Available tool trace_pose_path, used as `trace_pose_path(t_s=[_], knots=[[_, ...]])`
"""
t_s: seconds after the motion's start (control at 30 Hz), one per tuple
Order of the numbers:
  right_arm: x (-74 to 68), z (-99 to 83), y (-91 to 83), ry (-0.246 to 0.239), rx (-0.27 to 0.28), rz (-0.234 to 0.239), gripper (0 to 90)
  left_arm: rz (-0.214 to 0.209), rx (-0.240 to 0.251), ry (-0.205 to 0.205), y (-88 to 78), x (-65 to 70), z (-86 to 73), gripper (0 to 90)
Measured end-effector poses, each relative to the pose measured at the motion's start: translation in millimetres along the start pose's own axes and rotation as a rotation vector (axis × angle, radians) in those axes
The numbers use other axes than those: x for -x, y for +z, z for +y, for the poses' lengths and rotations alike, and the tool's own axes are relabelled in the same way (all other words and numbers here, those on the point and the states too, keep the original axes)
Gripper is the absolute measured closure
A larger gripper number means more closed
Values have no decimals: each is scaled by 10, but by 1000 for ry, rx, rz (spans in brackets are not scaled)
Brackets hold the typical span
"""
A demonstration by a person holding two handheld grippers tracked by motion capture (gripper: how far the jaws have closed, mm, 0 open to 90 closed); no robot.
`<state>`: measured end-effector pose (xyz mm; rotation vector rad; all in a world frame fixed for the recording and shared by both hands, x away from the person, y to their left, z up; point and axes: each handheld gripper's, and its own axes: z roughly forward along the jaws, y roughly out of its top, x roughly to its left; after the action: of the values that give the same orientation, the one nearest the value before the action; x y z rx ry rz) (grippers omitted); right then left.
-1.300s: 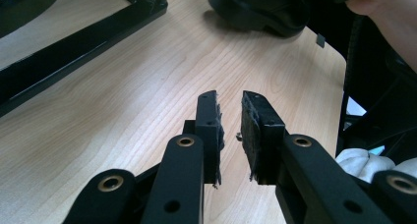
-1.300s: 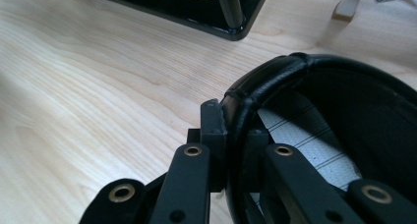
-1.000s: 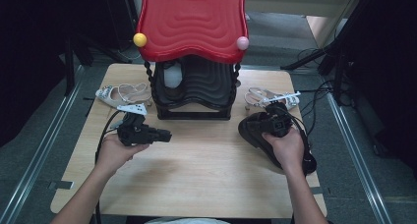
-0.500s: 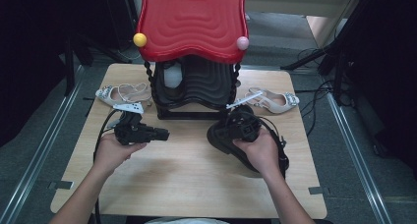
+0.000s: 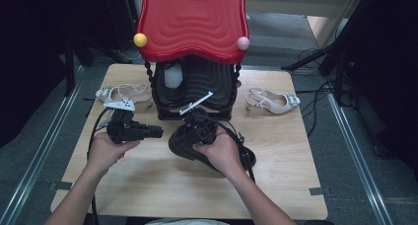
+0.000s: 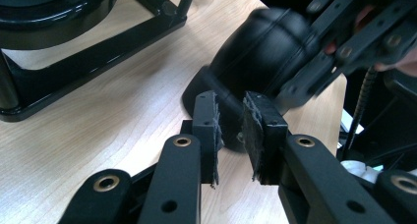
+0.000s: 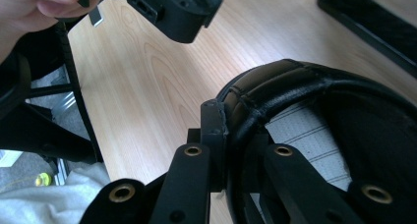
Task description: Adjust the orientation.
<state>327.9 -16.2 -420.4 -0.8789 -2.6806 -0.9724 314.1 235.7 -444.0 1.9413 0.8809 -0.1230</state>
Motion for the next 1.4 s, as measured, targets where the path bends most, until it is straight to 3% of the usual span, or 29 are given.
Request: trace_pose_path(t_s=[0.23,0.57,0.7,0.83,0.93,1.07,1.2,1.4], knots=[[-28,13,302,3,-55,-5,858,11,2,-8,-11,-33,-5,724],[-16,-37,516,-4,-74,7,817,29,1,-6,-8,-43,-15,678],[-21,-43,536,-3,-76,10,801,36,2,-1,-4,-54,-18,607],[42,-36,477,49,-26,75,796,42,7,9,0,-48,-21,585],[56,-45,417,37,-13,74,793,40,3,17,3,-46,-21,567],[35,-77,284,21,23,77,722,45,4,25,22,-30,-23,551],[33,-160,126,-10,62,65,659,53,9,48,44,-19,-28,478],[157,-366,-87,14,129,61,554,48,-4,69,110,-14,-30,409]])
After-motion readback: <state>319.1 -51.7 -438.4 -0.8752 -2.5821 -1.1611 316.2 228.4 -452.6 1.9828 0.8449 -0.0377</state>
